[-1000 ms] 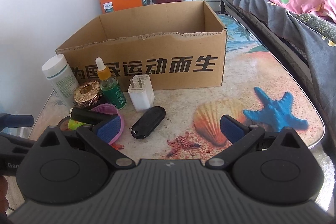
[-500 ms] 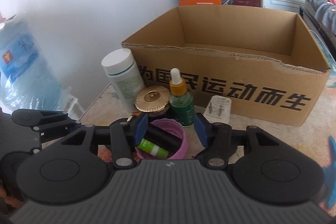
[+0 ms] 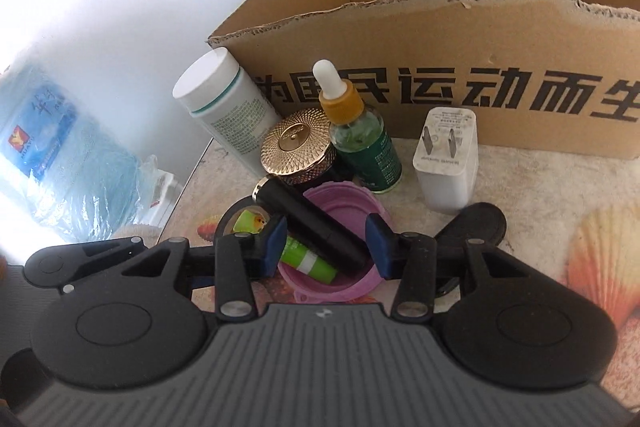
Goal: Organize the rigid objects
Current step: 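Lower the right gripper onto the black tube in the pink bowl and close, then carry the black tube into the cardboard box and open the right gripper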
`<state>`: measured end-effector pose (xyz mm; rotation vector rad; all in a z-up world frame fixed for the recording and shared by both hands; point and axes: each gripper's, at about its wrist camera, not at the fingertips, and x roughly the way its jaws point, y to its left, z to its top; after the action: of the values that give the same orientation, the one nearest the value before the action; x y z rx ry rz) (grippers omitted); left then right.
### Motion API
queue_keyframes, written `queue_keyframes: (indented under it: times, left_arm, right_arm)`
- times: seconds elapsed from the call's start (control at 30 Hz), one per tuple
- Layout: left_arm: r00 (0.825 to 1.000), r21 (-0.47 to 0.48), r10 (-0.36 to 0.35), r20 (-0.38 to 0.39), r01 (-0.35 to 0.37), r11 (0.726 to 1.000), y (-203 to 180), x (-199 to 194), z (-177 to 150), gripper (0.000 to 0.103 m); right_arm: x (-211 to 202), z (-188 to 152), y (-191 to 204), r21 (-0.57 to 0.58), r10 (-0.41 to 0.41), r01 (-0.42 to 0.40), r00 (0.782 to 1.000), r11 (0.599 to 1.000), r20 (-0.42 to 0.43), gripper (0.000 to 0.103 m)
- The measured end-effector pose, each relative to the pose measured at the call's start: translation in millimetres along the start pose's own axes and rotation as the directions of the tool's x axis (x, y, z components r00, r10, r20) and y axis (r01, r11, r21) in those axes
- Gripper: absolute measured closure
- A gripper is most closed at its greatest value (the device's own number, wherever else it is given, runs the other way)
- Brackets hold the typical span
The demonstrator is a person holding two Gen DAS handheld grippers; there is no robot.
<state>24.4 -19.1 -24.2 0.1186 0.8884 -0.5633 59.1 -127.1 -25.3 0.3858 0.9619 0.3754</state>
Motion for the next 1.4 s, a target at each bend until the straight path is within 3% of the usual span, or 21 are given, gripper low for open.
queue_keyframes:
  times: [0.13, 0.27, 0.37, 0.53, 0.7, 0.87, 1.07, 1.4]
  left_arm:
    - [1.000, -0.006, -0.012, 0.013, 0.013, 1.000, 0.7, -0.3, -0.6, 0.045]
    - [0.999, -0.010, -0.028, 0.024, 0.029, 1.000, 2.5, -0.4, 0.2, 0.047]
    - [0.998, -0.019, -0.046, 0.030, 0.047, 0.999, 3.8, 1.0, 3.2, 0.061]
    - [0.997, -0.021, -0.073, 0.025, 0.073, 0.997, 4.3, 5.5, 8.7, 0.074]
    - [0.997, -0.027, -0.077, 0.005, 0.077, 0.997, 2.9, 11.5, 12.7, 0.074]
    - [0.996, -0.032, -0.086, -0.012, 0.085, 0.996, 2.8, 16.3, 15.5, 0.070]
    - [0.997, -0.044, -0.070, -0.023, 0.068, 0.997, -1.3, 23.2, 17.7, 0.068]
    - [0.998, 0.026, -0.035, 0.061, 0.033, 0.999, -19.5, -16.3, 23.7, 0.068]
  right_arm:
    - [-6.8, -8.2, -1.0, 0.052, 0.014, -0.012, 0.999, 0.999, -0.039, 0.059]
    - [-11.5, -2.7, 1.0, 0.042, 0.007, -0.006, 1.000, 0.999, -0.014, 0.059]
    - [-9.2, 2.0, -2.2, 0.044, -0.003, 0.004, 1.000, 0.999, -0.008, 0.059]
    - [1.1, 8.6, -8.0, 0.083, 0.013, -0.010, 0.999, 0.996, -0.031, 0.063]
    - [9.2, 5.0, -12.7, 0.150, 0.054, -0.047, 0.998, 0.988, -0.044, 0.081]
    - [7.0, 0.2, -20.0, 0.222, 0.108, -0.099, 0.994, 0.970, -0.029, 0.082]
    - [4.7, -6.6, -26.0, 0.235, 0.116, -0.111, 0.993, 0.966, -0.005, 0.082]
    - [-43.1, -5.4, -0.7, 0.167, 0.128, -0.141, 0.988, 0.976, 0.085, 0.082]
